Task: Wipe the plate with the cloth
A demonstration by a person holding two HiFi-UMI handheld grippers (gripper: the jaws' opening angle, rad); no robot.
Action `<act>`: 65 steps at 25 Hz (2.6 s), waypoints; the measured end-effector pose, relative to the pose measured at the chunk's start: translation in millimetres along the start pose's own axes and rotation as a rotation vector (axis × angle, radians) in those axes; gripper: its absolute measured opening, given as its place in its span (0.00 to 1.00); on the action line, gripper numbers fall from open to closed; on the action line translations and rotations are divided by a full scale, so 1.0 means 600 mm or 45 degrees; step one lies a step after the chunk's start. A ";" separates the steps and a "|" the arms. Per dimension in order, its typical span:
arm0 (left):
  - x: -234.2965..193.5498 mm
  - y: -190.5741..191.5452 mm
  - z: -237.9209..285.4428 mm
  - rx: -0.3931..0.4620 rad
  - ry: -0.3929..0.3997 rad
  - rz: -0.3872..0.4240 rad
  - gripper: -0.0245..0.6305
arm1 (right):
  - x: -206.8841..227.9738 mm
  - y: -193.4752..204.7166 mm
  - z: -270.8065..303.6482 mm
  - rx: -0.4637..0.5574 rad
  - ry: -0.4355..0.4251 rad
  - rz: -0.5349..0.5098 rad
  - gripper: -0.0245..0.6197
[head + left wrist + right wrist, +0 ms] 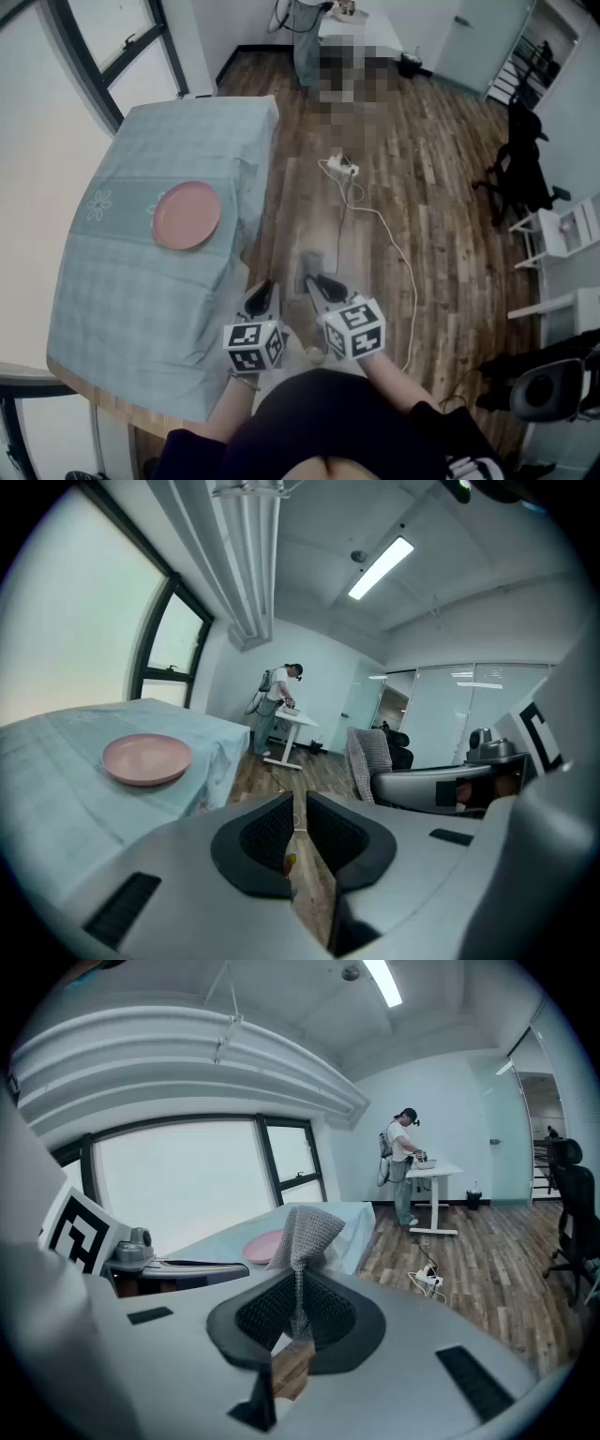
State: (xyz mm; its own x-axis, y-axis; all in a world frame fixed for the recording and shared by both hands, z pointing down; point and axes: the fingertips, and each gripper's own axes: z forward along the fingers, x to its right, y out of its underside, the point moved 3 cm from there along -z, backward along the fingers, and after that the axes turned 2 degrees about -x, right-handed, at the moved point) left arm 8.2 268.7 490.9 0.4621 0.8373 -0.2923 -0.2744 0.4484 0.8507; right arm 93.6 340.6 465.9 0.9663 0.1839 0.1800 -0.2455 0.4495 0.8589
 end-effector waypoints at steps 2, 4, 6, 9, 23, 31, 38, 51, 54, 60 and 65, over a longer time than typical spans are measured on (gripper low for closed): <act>0.015 0.005 -0.012 0.000 0.007 0.016 0.12 | 0.001 0.010 -0.017 0.007 0.009 0.013 0.09; 0.027 0.008 -0.019 0.004 0.009 0.025 0.12 | 0.003 0.017 -0.032 0.013 0.012 0.023 0.09; 0.036 0.009 -0.025 0.011 0.007 0.026 0.12 | 0.003 0.022 -0.042 0.015 0.009 0.025 0.09; 0.046 0.011 -0.033 0.016 0.004 0.034 0.12 | -0.001 0.031 -0.052 0.012 0.001 0.021 0.09; 0.049 0.028 -0.051 0.013 -0.029 0.027 0.12 | -0.012 0.038 -0.048 0.017 -0.050 0.038 0.09; 0.015 0.016 -0.050 0.024 -0.082 -0.015 0.12 | -0.026 0.022 -0.015 -0.008 -0.093 0.020 0.09; -0.023 -0.004 -0.016 0.030 -0.107 -0.055 0.12 | -0.010 0.010 0.032 -0.044 -0.105 0.012 0.09; -0.117 -0.074 0.098 0.023 -0.128 -0.078 0.12 | 0.047 -0.070 0.158 -0.056 -0.115 -0.014 0.09; -0.135 -0.091 0.126 0.022 -0.133 -0.087 0.12 | 0.060 -0.088 0.190 -0.065 -0.122 -0.022 0.09; -0.172 -0.122 0.163 0.013 -0.140 -0.099 0.12 | 0.064 -0.127 0.246 -0.088 -0.151 -0.046 0.09; -0.214 -0.139 0.179 -0.002 -0.173 -0.123 0.12 | 0.060 -0.159 0.292 -0.099 -0.178 -0.065 0.09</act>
State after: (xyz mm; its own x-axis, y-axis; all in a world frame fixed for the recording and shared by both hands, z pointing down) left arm 62.2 90.1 504.2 0.5962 0.7403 -0.3108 -0.2243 0.5253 0.8208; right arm 165.1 151.2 474.5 0.9776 0.0382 0.2069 -0.1961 0.5224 0.8299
